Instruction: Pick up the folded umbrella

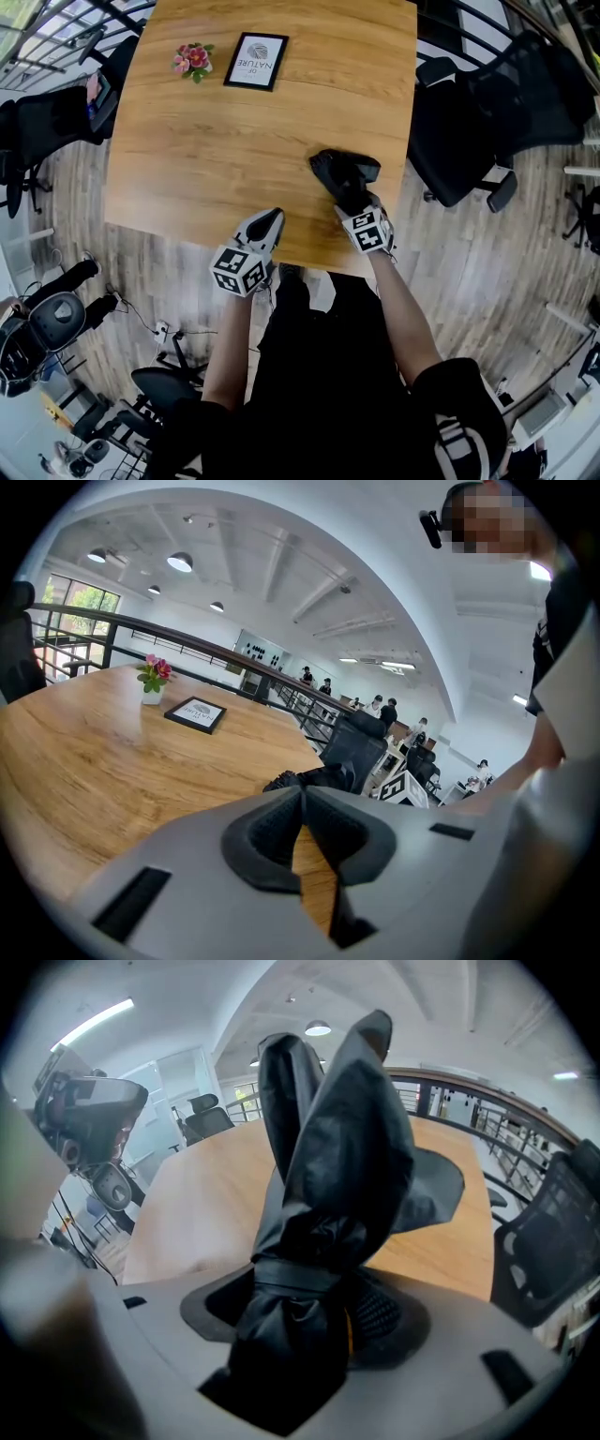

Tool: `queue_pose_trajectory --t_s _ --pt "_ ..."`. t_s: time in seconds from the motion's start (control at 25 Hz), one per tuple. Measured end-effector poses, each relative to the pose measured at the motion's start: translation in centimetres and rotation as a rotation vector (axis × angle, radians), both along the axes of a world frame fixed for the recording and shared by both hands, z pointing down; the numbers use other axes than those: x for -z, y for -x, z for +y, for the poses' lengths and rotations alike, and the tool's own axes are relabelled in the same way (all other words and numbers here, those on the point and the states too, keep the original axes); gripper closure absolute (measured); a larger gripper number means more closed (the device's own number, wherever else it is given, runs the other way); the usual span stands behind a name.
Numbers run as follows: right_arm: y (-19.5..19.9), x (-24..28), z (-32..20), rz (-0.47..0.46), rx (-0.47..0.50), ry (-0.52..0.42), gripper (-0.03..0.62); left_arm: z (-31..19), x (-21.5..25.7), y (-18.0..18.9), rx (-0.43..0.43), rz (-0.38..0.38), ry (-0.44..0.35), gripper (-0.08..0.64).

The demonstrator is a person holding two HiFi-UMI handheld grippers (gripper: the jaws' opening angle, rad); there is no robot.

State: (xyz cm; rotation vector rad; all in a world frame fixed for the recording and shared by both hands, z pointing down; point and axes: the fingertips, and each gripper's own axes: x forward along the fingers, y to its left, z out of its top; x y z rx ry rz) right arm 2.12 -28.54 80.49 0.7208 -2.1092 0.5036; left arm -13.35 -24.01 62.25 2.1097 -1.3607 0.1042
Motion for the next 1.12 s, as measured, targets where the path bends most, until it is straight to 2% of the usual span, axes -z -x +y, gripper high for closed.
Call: queue_pose_trajectory --t_s 0.24,0.44,0.72,1.12 --pt "0.0 0.2 0.2 0.019 0.004 -0.019 0.305 0.6 0.8 0.3 0.005 0.000 -0.010 0.526" --pt "0.2 0.3 0.6 0.008 -0.006 0.001 0.317 1.0 1.6 1.1 0.013 -0.011 -0.023 0.526" --pt "1.0 1.6 1.8 -0.002 0.001 -0.024 0.324 1.7 2.2 1.9 0.029 -0.013 -0.039 0.526" --pt "2.9 9.0 0.6 -0.080 -0.023 -0.144 0.324 2.5 4.3 2.5 0.009 -0.014 -0.092 0.526"
